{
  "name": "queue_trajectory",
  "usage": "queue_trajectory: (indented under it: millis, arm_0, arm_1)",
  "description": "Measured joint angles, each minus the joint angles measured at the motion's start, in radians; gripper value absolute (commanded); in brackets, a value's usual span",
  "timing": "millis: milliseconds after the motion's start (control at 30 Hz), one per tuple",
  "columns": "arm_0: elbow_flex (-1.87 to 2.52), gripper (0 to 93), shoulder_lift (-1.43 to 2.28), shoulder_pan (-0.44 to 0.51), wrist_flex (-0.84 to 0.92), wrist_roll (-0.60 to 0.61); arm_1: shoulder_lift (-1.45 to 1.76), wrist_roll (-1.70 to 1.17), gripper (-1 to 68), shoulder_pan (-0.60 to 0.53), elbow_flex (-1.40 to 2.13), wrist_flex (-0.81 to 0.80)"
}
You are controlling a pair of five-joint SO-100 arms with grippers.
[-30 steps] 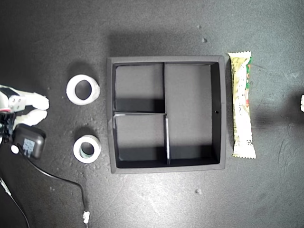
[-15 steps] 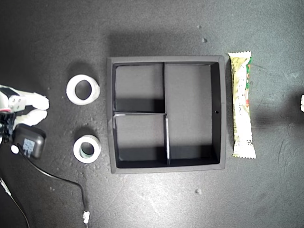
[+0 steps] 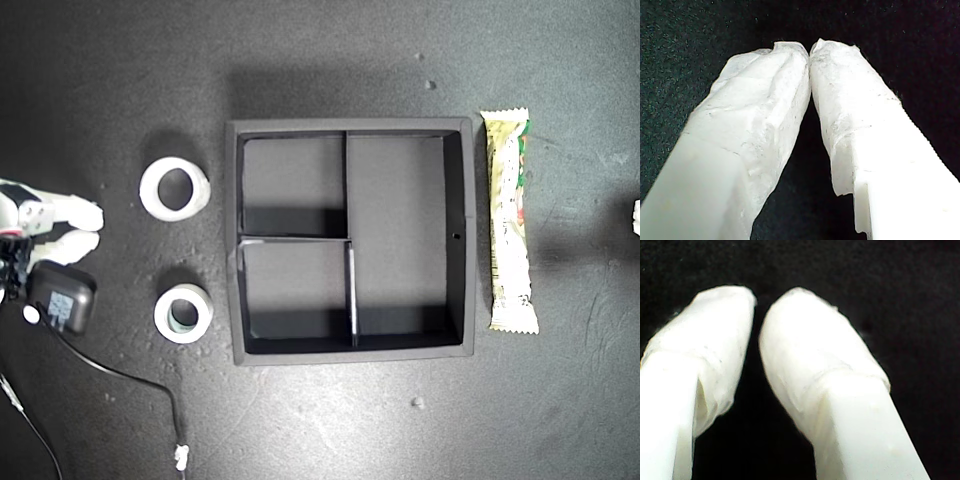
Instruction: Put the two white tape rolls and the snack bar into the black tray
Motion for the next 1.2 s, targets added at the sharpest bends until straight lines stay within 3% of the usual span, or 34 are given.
queue_trajectory:
  millis: [200, 367, 400, 500, 533, 667, 767, 867, 1033, 1200]
  arm_0:
    - [0.000, 1.9, 0.000, 0.000, 0.000, 0.000]
    - [0.000, 5.2, 0.000, -0.008, 0.000, -0.094]
    - [0.000, 5.2, 0.000, -0.011, -0.006, -0.072]
    - [0.000, 0.0, 0.000, -0.023, -0.110, 0.063]
    - [0.000, 0.0, 0.000, -0.021, -0.160, 0.095]
    - [0.000, 2.4, 0.000, 0.038, -0.331, 0.103]
    - [-0.011, 9.4, 0.000, 0.097, -0.472, 0.322]
    - [-0.041, 15.9, 0.000, 0.078, -0.503, 0.466]
    - [-0.023, 16.7, -0.002, 0.032, -0.584, 0.474]
    - [-0.101, 16.6, -0.153, 0.000, -0.603, 0.474]
  arm_1:
    - [0.000, 0.000, 0.0, 0.000, 0.000, 0.000]
    - [0.000, 0.000, 0.0, 0.000, 0.000, 0.000]
    - [-0.002, 0.000, 5.8, 0.005, 0.000, -0.008]
    - [-0.003, -0.002, 8.2, 0.098, 0.000, -0.098]
    - [-0.003, 0.000, -0.2, 0.091, 0.000, -0.161]
    - [-0.003, 0.000, -0.3, 0.034, 0.000, -0.414]
    - [-0.003, -0.002, -0.4, 0.044, 0.000, -0.537]
    - [-0.005, 0.012, -0.4, 0.103, 0.000, -0.526]
    - [-0.005, 0.420, -0.3, 0.055, 0.000, -0.514]
    - [-0.005, 0.325, -0.3, 0.064, 0.000, -0.644]
